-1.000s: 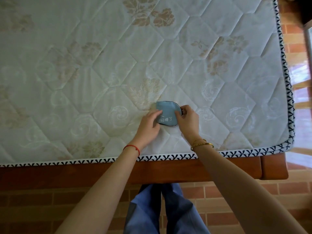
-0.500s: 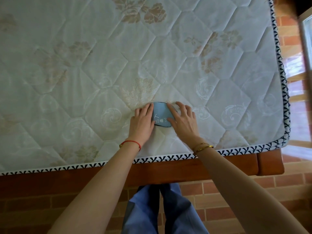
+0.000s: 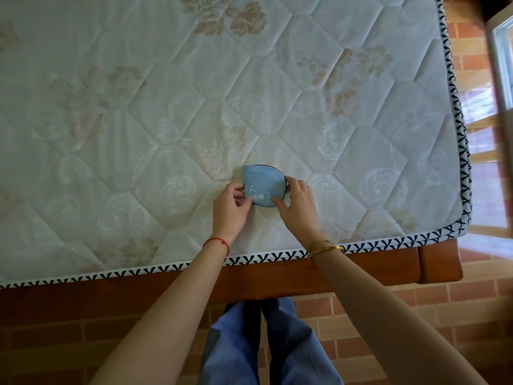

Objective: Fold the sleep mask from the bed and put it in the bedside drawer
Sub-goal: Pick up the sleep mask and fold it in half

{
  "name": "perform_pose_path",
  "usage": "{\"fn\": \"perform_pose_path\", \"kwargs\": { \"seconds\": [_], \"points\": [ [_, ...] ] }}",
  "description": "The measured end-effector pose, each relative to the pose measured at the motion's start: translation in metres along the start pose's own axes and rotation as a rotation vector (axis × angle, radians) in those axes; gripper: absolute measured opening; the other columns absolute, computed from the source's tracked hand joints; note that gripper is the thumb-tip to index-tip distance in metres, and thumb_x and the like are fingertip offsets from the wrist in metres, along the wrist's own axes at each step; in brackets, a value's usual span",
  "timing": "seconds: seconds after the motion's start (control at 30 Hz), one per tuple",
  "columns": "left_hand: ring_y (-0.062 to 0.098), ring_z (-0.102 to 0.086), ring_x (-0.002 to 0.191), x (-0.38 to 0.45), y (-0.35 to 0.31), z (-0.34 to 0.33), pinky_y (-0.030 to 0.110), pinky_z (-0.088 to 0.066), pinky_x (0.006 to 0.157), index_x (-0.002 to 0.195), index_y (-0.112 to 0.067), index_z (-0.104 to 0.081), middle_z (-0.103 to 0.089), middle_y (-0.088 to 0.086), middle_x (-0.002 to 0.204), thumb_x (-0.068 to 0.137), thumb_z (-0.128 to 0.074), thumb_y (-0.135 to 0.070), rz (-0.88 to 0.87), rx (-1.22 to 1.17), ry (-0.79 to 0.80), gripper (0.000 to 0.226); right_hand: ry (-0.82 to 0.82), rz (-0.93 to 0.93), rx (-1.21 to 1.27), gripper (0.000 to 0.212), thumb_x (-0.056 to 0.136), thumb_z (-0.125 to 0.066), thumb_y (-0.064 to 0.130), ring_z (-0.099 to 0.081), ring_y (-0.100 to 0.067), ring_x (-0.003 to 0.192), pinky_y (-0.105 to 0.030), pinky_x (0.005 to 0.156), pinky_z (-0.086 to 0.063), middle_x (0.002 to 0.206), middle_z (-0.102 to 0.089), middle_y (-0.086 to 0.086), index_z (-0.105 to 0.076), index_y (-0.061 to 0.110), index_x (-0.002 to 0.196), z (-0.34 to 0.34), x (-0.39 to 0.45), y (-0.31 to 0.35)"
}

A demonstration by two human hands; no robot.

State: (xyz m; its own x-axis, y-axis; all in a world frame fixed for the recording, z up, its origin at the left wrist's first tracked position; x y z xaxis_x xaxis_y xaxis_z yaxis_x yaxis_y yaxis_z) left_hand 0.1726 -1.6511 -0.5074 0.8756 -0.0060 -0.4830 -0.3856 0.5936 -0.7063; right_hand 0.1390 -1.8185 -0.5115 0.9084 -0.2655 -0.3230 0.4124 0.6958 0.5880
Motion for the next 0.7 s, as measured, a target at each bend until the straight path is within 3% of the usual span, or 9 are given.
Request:
{"fn": "perform_pose_path", "kwargs": {
  "seconds": [0.13, 0.33, 0.47, 0.6, 0.63, 0.7],
  "points": [
    [-0.001, -0.055, 0.069, 0.002, -0.001, -0.003, 0.011, -0.041, 0.061, 0.117, -0.018, -0.057, -0.055, -0.017, 0.081, 0.079, -0.073, -0.019, -0.052, 0.045, 0.021, 0.041, 0.007, -0.014, 0.011, 0.046, 0.081, -0.065, 0.016, -0.049, -0.023, 0.102, -0.034, 0.088, -0.046, 0.110, -0.054, -0.006, -0.049, 0.013, 0.124, -0.002, 0.004, 0.001],
    [0.001, -0.054, 0.070, 0.005, 0.000, -0.003, 0.021, -0.048, 0.068, 0.122, -0.018, -0.055, -0.057, -0.009, 0.084, 0.079, -0.074, -0.017, -0.065, 0.096, 0.028, 0.047, 0.028, -0.006, 0.000, 0.044, 0.081, -0.065, 0.011, -0.049, -0.024, 0.101, -0.033, 0.085, -0.044, 0.109, -0.054, -0.006, -0.050, 0.013, 0.122, -0.002, 0.008, 0.001],
    [0.000, -0.053, 0.068, 0.007, 0.000, -0.002, 0.012, -0.041, 0.062, 0.119, -0.018, -0.056, -0.055, -0.012, 0.077, 0.077, -0.075, -0.014, -0.032, 0.017, 0.063, 0.045, 0.050, -0.154, 0.146, 0.035, 0.082, -0.057, 0.003, -0.052, -0.024, 0.099, -0.033, 0.085, -0.047, 0.111, -0.052, -0.009, -0.055, 0.010, 0.117, 0.001, 0.014, 0.002],
    [0.008, -0.058, 0.077, 0.004, 0.000, 0.000, 0.016, -0.044, 0.069, 0.119, -0.017, -0.055, -0.061, -0.003, 0.089, 0.077, -0.074, -0.013, 0.047, -0.083, 0.128, 0.046, 0.081, -0.283, 0.264, 0.025, 0.084, -0.052, 0.000, -0.053, -0.018, 0.088, -0.014, 0.069, -0.039, 0.106, -0.056, -0.006, -0.059, 0.008, 0.107, 0.007, 0.017, 0.003],
    [0.012, -0.059, 0.082, 0.002, -0.001, 0.002, 0.020, -0.047, 0.075, 0.117, -0.017, -0.055, -0.063, 0.000, 0.095, 0.077, -0.074, -0.012, 0.063, -0.129, 0.150, 0.044, 0.092, -0.321, 0.320, 0.025, 0.084, -0.051, 0.000, -0.054, -0.017, 0.087, -0.012, 0.064, -0.038, 0.102, -0.058, -0.003, -0.059, 0.009, 0.106, 0.009, 0.016, 0.004],
    [0.016, -0.060, 0.088, -0.003, -0.005, 0.006, 0.025, -0.048, 0.081, 0.113, -0.019, -0.055, -0.064, 0.002, 0.100, 0.077, -0.074, -0.010, 0.090, -0.223, 0.183, 0.041, 0.112, -0.391, 0.460, 0.027, 0.083, -0.051, 0.000, -0.058, -0.020, 0.091, -0.018, 0.068, -0.045, 0.100, -0.062, -0.004, -0.058, 0.008, 0.107, 0.014, 0.013, 0.007]
  ]
}}
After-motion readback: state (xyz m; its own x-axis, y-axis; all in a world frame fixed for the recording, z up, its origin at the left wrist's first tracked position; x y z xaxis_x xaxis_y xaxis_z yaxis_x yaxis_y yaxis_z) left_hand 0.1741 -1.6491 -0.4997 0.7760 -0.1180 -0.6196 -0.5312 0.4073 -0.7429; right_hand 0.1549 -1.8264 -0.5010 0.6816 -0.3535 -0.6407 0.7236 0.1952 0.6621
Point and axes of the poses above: each hand's wrist, its own x-axis towards the middle knuckle, its own z-axis out of the back of the hand, y = z × x, the point moved 4 cm from there along x, towards the middle knuckle
